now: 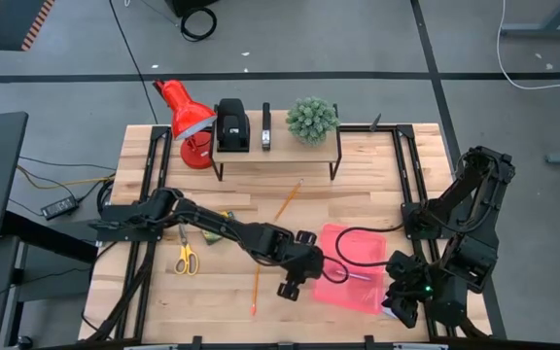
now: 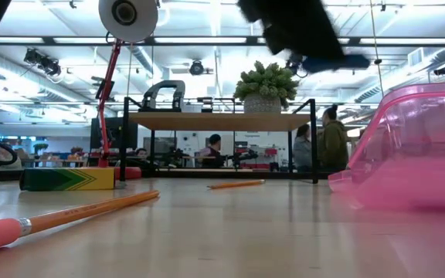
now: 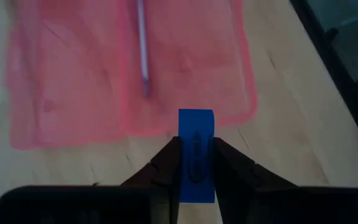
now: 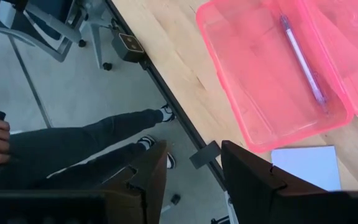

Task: Pack school essentials
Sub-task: Put the blue eraser into the pink supply box

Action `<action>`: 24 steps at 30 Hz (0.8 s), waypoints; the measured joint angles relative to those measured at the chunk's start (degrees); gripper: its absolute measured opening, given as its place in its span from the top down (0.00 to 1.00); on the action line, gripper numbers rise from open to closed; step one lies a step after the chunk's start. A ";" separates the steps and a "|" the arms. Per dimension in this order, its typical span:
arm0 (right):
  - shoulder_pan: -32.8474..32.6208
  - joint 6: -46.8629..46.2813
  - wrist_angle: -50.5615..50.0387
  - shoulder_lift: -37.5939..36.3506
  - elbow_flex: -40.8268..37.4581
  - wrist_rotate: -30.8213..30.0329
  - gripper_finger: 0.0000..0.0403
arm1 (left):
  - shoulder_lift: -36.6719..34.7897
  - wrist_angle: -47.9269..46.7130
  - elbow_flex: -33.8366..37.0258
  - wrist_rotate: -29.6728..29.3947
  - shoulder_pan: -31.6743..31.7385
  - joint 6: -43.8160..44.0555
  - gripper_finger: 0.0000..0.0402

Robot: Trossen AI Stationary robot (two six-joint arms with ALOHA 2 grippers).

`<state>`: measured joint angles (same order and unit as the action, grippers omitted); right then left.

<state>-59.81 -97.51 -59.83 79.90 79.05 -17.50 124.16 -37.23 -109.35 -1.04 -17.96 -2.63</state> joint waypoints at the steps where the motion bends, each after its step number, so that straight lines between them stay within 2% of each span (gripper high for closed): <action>1: -0.01 0.00 0.00 0.00 0.00 0.00 0.61 | 0.00 1.59 -0.23 0.00 0.20 0.00 0.80; 12: -2.07 -2.76 1.96 -0.04 0.04 -0.03 0.61 | 2.94 21.71 0.14 0.09 -0.68 2.61 0.77; 19: -4.62 -7.56 2.43 -0.04 0.04 -0.03 0.61 | 5.87 29.93 0.19 0.07 -1.22 5.33 0.77; 24: -5.84 -10.41 2.95 -0.04 0.04 -0.02 0.61 | 8.30 31.19 0.19 0.09 -1.12 5.53 0.74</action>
<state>-65.65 -107.92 -56.88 79.85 79.09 -17.52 132.46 -6.03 -109.16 -0.95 -19.08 2.89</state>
